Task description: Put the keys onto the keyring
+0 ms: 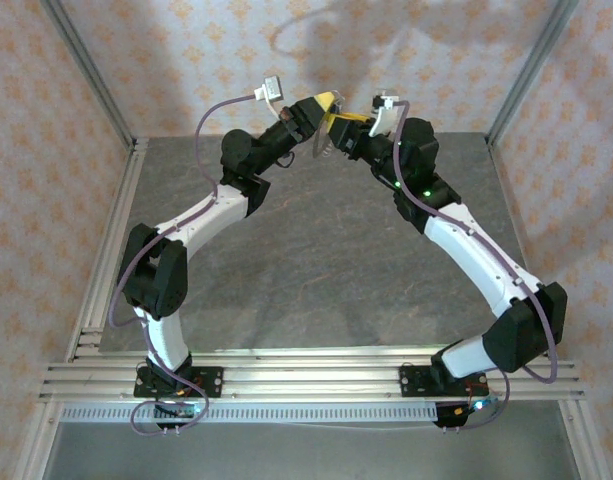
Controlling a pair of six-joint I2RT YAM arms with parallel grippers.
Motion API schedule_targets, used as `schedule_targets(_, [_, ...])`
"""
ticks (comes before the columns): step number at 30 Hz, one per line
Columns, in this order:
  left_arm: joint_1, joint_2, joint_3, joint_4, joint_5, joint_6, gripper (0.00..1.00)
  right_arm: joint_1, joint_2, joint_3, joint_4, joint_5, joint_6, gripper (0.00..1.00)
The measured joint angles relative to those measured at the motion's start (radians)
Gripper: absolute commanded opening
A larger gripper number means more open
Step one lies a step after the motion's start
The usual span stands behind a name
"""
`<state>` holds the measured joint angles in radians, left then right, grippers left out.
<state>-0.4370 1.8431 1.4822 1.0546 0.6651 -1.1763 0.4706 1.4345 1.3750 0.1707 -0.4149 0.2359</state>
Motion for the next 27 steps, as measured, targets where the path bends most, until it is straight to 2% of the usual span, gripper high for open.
schedule_targets(7, [0.0, 0.0, 0.0, -0.019, 0.007, 0.022, 0.0, 0.0, 0.001, 0.002, -0.027, -0.034, -0.018, 0.01])
schedule_targets(17, [0.0, 0.0, 0.0, -0.041, 0.006, 0.045, 0.0, 0.015, 0.001, 0.002, -0.066, -0.084, -0.016, 0.0])
schedule_targets(27, [0.006, 0.0, 0.0, -0.043, 0.01, 0.052, 0.0, 0.036, 0.001, 0.002, -0.078, -0.063, -0.018, 0.0])
